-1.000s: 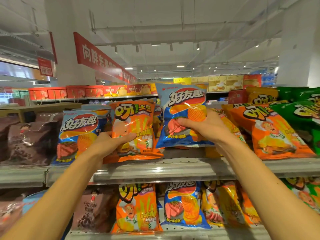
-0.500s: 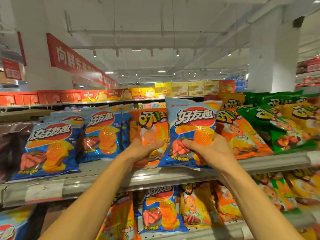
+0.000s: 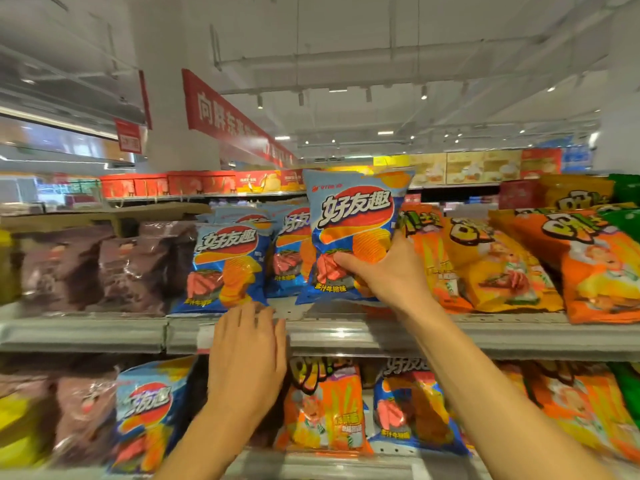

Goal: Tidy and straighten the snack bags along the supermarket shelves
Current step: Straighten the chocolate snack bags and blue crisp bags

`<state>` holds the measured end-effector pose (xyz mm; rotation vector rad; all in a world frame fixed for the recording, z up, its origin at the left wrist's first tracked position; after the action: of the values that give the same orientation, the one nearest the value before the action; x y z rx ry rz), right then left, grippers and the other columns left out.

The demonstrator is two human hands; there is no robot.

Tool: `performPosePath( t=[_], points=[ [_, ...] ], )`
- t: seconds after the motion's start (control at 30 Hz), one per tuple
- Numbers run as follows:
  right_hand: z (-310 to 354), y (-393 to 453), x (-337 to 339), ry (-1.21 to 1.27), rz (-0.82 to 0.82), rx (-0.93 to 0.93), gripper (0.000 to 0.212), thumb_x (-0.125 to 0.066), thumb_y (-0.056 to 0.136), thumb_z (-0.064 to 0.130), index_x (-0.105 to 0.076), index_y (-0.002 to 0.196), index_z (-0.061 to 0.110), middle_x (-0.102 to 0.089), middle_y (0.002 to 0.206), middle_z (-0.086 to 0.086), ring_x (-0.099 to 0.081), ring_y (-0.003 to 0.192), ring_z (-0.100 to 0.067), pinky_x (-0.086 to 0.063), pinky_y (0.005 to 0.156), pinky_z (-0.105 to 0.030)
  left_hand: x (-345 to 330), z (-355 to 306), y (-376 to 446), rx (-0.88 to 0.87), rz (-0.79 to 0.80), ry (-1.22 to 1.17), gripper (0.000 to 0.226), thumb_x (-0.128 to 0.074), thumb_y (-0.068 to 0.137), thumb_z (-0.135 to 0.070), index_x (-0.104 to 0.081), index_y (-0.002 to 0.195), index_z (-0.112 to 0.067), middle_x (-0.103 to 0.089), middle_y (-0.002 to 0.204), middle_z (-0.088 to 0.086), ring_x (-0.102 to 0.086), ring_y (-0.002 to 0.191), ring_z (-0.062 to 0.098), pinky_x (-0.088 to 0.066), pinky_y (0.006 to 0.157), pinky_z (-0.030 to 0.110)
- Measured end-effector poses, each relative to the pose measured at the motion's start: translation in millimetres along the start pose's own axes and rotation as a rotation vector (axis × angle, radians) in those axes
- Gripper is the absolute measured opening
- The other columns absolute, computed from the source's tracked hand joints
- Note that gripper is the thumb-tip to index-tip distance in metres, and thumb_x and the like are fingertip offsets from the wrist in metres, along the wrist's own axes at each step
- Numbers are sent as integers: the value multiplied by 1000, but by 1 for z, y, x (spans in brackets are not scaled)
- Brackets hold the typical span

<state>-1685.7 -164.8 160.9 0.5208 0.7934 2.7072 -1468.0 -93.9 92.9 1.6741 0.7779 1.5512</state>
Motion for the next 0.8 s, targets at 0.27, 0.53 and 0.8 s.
performPosePath(
  t=[0.27,0.53,0.8],
  points=[
    [-25,23,-104,-38,193,-204,79,-91,66,50,-60,128,14,-69,123,-4,-65,115,-25,-53,98,-38,-8,6,-17,-59,136,84,47,-62,90,-27,-62,127,1,-66,120,17,-63,112,35,-51,97,50],
    [-32,21,-124,-87,388,-297,100,-93,63,52,-49,139,3,-67,119,-5,-64,98,-15,-52,81,-26,-27,11,-19,-13,269,85,59,-37,102,-43,-38,150,-10,-41,153,13,-35,143,30,-26,119,46],
    [-30,13,-122,-102,394,-365,135,-87,55,71,-28,155,3,-49,151,-11,-52,134,-29,-47,107,-37,-29,14,-23,61,314,32,66,-37,100,-50,-30,154,-13,-32,158,11,-27,146,30,-24,120,45]
  ],
)
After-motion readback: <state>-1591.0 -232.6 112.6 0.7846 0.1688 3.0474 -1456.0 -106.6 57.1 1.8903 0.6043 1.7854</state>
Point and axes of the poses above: each hand's wrist, its own y-axis towards the middle knuckle, its own x-axis out of the back of the hand, z = x × y, the point moved 9 cm from there along y, towards the middle knuckle
